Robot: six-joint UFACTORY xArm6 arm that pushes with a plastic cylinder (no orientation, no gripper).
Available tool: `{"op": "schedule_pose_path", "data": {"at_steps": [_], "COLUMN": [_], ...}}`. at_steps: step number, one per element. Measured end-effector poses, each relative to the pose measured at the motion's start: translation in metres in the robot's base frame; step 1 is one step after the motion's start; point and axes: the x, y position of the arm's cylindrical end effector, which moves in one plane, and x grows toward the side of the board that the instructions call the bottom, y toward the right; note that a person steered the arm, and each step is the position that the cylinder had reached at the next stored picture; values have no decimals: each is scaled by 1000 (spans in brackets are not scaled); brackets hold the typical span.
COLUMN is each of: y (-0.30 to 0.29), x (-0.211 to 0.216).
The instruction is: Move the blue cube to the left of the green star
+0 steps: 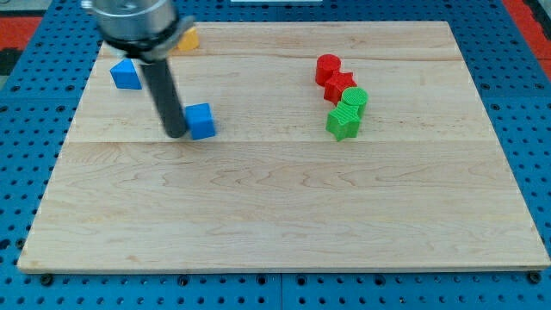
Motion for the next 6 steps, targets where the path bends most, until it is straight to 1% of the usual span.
{"op": "schedule_pose_path", "data": {"at_steps": [1, 2, 3, 4, 5, 6], "y": [63, 8, -19, 34, 81, 110], "x": [-1, -19, -46, -43, -29, -17]}}
